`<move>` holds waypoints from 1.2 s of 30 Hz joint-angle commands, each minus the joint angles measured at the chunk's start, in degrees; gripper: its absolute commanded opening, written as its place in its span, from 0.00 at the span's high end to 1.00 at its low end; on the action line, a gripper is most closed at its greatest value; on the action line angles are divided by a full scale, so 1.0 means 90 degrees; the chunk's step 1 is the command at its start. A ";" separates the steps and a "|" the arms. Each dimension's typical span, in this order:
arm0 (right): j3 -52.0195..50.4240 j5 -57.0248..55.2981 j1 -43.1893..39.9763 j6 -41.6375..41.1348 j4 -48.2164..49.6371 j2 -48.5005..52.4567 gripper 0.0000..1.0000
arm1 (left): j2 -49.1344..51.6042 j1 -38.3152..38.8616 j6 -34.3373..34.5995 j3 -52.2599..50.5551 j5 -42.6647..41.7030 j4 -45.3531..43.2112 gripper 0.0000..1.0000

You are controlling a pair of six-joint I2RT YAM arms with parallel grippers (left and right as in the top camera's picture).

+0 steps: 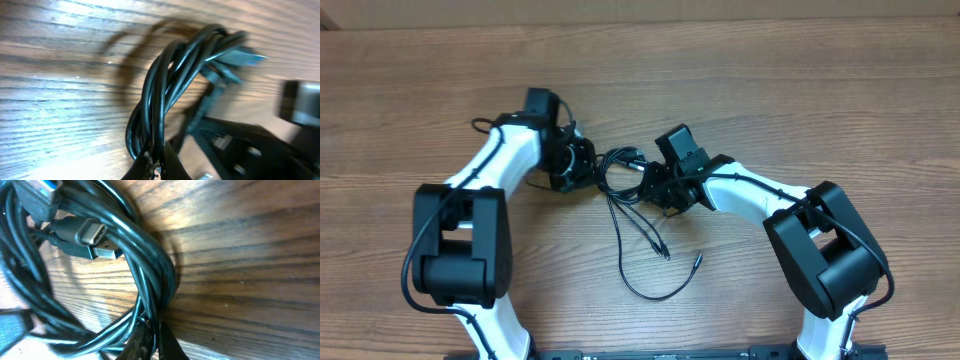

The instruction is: Untangle cables

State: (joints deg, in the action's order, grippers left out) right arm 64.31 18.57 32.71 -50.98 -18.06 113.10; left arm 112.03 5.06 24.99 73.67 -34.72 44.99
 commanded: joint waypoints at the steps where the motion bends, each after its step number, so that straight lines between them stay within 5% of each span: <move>1: -0.0114 -0.0197 -0.0005 0.0049 -0.0046 0.0175 0.96 | -0.0032 -0.0471 -0.0425 0.0177 -0.1749 -0.0022 0.96; 5: -0.0114 -0.0197 -0.0005 0.0049 -0.0044 0.0175 0.96 | -0.0032 -0.0733 -0.0646 0.0177 -0.2142 0.0049 0.96; 13: -0.0114 -0.0073 -0.0015 0.0119 -0.0044 0.0172 0.96 | -0.0032 -0.0697 -0.0821 0.0165 -0.1501 0.0197 0.96; 20: -0.0080 0.0777 -0.0219 0.1367 0.0063 -0.0219 0.96 | -0.0032 -0.0663 -0.0828 0.0163 -0.1224 0.0206 0.96; 22: -0.0080 0.0729 -0.0255 0.1389 -0.0034 -0.0347 0.95 | -0.0032 -0.0612 -0.0826 0.0163 -0.0770 0.0267 0.91; 28: -0.0080 0.0464 -0.0262 0.1389 -0.0219 -0.0386 0.88 | -0.0032 -0.0338 -0.0823 0.0153 0.0675 0.0527 0.52; 36: -0.0080 0.0444 -0.0262 0.1389 -0.0214 -0.0386 0.88 | -0.0032 0.0148 -0.0770 0.0153 0.1557 0.0406 0.48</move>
State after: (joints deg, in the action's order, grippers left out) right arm 64.10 23.07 30.46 -39.53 -20.16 111.66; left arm 112.03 4.84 18.24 73.89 -26.24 49.32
